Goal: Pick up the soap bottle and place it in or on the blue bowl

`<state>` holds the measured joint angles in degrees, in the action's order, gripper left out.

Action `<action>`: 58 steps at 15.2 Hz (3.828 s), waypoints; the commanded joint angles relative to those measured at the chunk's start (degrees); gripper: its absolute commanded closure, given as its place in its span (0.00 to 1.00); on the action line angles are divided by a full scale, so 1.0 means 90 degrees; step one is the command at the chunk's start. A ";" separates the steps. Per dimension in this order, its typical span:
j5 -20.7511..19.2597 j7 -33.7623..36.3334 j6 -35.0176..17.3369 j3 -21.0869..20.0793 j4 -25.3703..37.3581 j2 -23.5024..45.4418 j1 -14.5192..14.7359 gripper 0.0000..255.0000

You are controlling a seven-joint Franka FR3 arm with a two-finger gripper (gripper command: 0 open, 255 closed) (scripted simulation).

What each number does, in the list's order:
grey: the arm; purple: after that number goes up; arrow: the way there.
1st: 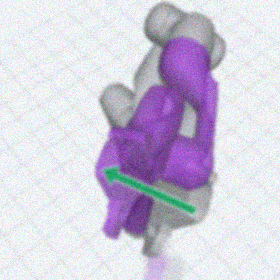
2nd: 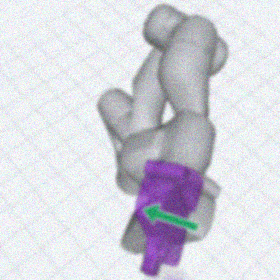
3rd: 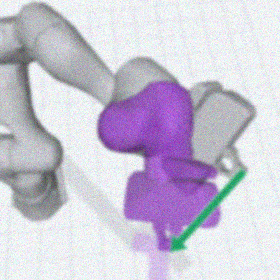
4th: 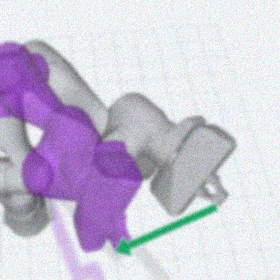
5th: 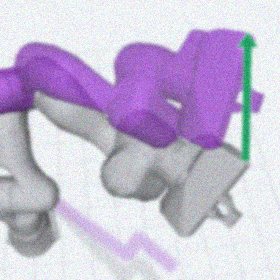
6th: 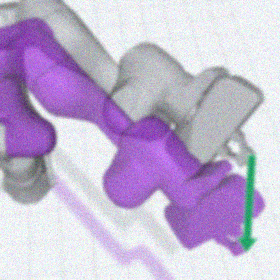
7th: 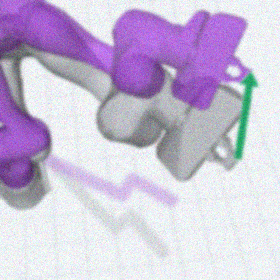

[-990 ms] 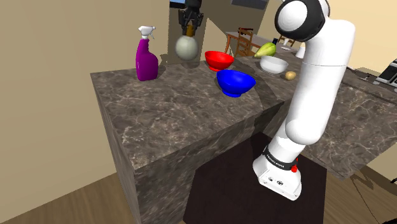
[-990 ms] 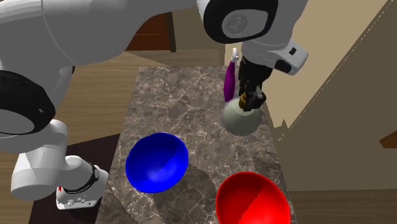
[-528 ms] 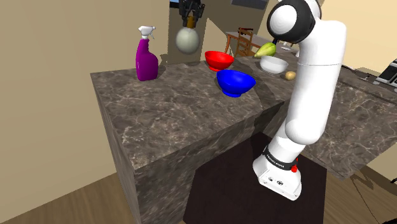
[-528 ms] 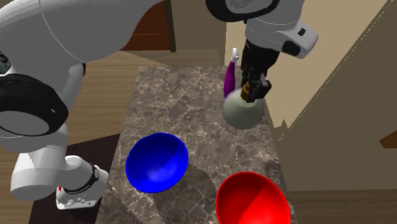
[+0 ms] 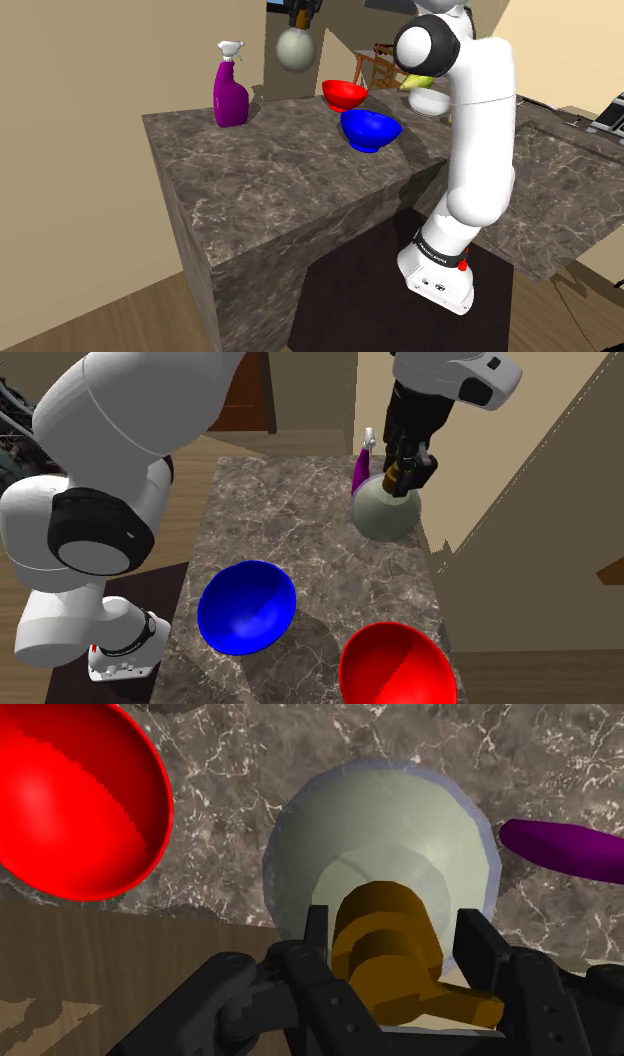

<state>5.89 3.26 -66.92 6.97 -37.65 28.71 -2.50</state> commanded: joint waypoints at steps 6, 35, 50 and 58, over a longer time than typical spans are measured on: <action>-0.0311 -0.0170 -0.0909 0.0118 -0.3362 -0.2453 0.0212 1.00; -0.0962 -0.0506 -0.1479 0.0214 -0.8283 -0.6838 -0.0032 1.00; -0.1017 -0.0495 -0.2352 0.0238 -0.9508 -0.7192 -0.0072 1.00; -0.1017 -0.0496 -0.2352 0.0239 -0.9507 -0.7192 -0.0072 0.00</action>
<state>-3.26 -1.20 -88.09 9.11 -123.22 -36.01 -3.14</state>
